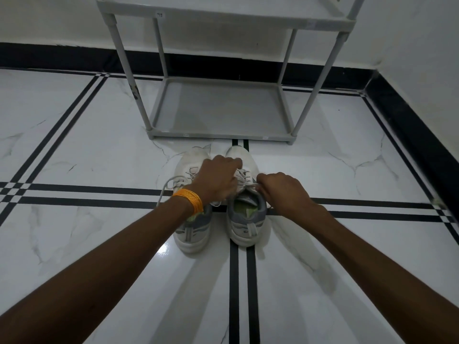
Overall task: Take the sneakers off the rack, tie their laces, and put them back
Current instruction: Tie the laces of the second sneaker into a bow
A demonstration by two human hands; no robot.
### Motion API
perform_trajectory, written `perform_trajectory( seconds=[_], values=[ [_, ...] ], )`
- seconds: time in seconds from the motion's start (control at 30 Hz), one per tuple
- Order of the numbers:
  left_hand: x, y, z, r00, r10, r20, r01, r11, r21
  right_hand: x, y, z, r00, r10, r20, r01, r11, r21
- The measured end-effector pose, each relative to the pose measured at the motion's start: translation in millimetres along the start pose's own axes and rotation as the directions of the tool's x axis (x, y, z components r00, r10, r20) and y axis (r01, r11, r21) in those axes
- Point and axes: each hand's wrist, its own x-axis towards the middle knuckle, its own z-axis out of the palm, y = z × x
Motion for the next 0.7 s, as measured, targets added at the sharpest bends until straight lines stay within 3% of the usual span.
perform_trajectory(
  seconds=[0.1, 0.23, 0.5, 0.6, 0.7],
  values=[
    [2, 6, 13, 0.991, 0.120, 0.061, -0.111, 0.985, -0.134, 1, -2, 1, 1.000, -0.011, 0.013, 0.011, 1.000, 0.002],
    [3, 5, 21, 0.991, 0.131, 0.038, -0.123, 0.977, -0.174, 0, -5, 4, 0.997, -0.019, 0.069, 0.018, 1.000, 0.006],
    [-5, 5, 32, 0.987, 0.158, -0.029, -0.160, 0.983, -0.087, 1, -7, 18, 0.999, 0.040, 0.035, -0.037, 0.997, -0.072],
    [-8, 12, 29, 0.994, 0.099, -0.052, -0.100, 0.995, -0.022, 1, -7, 20, 0.998, 0.059, 0.019, -0.058, 0.996, -0.071],
    [-6, 18, 25, 0.976, -0.127, -0.179, 0.111, 0.989, -0.098, 0, -10, 21, 0.997, 0.068, 0.036, -0.065, 0.994, -0.083]
  ],
)
